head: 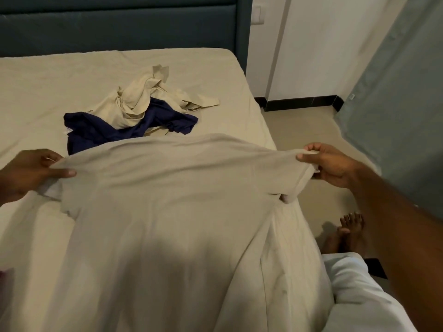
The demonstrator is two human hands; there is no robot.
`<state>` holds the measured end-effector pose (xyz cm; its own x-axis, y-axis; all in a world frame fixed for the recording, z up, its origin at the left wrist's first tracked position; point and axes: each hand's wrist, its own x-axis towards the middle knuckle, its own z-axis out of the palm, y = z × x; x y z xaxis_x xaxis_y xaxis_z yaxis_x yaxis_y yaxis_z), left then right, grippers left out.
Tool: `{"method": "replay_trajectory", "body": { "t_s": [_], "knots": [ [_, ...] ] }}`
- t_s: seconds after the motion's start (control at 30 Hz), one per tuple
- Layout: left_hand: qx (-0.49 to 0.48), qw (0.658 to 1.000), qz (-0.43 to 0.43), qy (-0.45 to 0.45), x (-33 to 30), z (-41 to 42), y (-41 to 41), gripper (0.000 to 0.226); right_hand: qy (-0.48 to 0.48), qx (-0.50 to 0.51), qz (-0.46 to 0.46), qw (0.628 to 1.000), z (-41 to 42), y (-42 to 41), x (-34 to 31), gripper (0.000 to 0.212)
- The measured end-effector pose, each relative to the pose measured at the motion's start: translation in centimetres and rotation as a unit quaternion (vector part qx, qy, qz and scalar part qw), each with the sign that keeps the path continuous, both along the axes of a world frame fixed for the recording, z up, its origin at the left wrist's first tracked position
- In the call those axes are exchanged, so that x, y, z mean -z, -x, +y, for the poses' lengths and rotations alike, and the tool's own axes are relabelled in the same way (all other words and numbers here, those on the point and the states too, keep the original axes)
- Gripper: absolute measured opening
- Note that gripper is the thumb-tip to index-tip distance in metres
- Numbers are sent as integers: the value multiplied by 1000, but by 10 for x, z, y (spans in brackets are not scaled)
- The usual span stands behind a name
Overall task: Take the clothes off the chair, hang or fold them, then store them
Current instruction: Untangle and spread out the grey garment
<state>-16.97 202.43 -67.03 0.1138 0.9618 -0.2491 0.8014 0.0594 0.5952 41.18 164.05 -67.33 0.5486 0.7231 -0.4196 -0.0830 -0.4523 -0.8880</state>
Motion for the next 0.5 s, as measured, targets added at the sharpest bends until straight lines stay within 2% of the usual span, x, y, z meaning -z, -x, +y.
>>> {"method": "replay_trajectory", "body": {
  "t_s": [0.03, 0.1, 0.13, 0.2, 0.27, 0.33, 0.4, 0.5],
  "knots": [
    [-2, 999, 8, -37, 1, 4, 0, 49, -14, 43, -48, 998, 5, 1, -2, 34],
    [-21, 994, -50, -98, 14, 12, 10, 94, 32, 112, -203, 972, 10, 8, -3, 36],
    [-43, 988, -70, -130, 22, 9, 11, 93, 61, 136, -282, 948, 9, 15, -1, 41],
    [-74, 979, -37, -184, 19, -33, -1, 57, 70, 174, -370, 910, -1, 44, -3, 42],
    [-39, 967, -15, -251, 0, -113, -29, 34, 46, 183, -395, 899, -20, 90, -3, 34],
    [15, 948, -27, -317, 7, -170, -38, 32, 34, 152, -412, 898, -41, 137, 4, 27],
    [40, 942, -34, -330, 24, -213, -35, 29, 43, 114, -404, 907, -63, 185, 10, 26],
    [49, 942, -32, -329, 36, -264, -25, 26, 105, 67, -358, 925, -96, 238, 15, 39]
  ]
}}
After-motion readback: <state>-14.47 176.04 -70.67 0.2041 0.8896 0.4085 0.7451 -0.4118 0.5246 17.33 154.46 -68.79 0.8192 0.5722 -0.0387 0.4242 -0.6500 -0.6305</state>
